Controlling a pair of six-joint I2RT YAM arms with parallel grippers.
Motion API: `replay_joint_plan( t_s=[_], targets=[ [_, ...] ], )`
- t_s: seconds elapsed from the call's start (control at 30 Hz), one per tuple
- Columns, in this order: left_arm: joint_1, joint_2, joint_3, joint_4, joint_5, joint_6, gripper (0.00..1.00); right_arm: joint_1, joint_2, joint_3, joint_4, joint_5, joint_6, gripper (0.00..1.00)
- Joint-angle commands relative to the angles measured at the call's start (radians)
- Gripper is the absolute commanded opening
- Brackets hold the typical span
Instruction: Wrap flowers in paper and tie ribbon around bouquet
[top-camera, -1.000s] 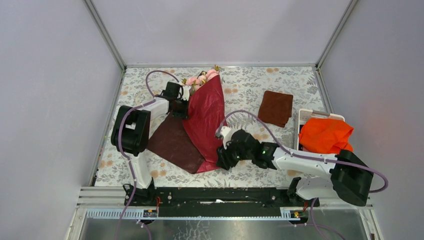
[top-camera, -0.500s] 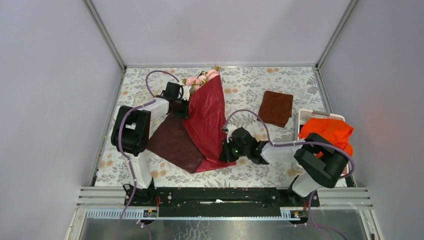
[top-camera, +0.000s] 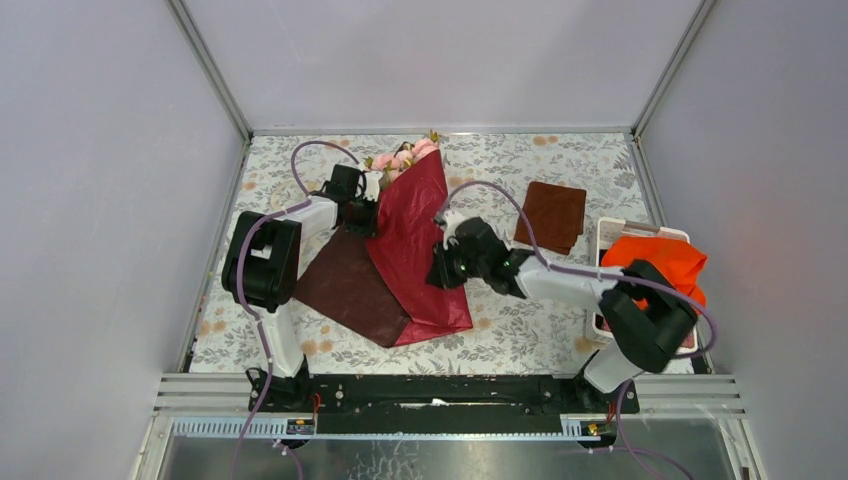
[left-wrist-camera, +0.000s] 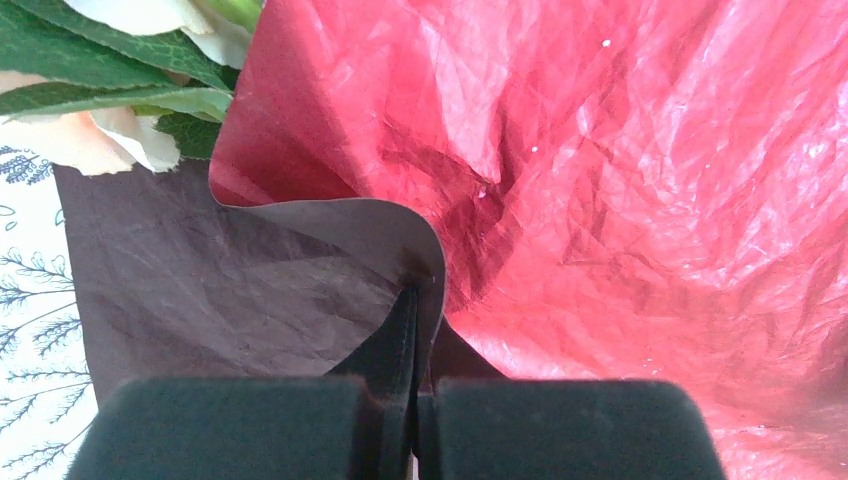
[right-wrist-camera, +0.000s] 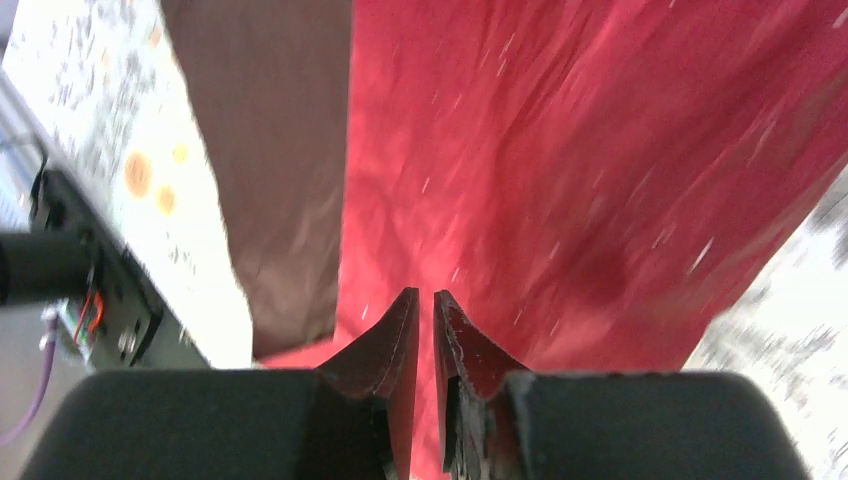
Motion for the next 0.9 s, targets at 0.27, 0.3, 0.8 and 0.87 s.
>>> replay_joint_plan(
  t_s=[0.27, 0.3, 0.8, 0.87],
  targets=[
    [0.007, 0.006, -0.020, 0.027, -0.007, 0.050, 0.00, -0.185, 0.148, 0.141, -0.056, 0.137, -0.072, 0.16],
    [0.007, 0.009, -0.016, 0.027, -0.005, 0.050, 0.00, -0.185, 0.122, 0.138, -0.069, 0.142, -0.081, 0.16],
    [0.008, 0.014, 0.000, -0.009, 0.019, 0.060, 0.18, 0.052, 0.258, 0.050, 0.133, -0.083, 0.133, 0.10],
    [0.007, -0.009, -0.001, -0.040, 0.034, 0.093, 0.56, 0.058, 0.310, 0.032, 0.146, -0.086, 0.161, 0.08]
  ],
)
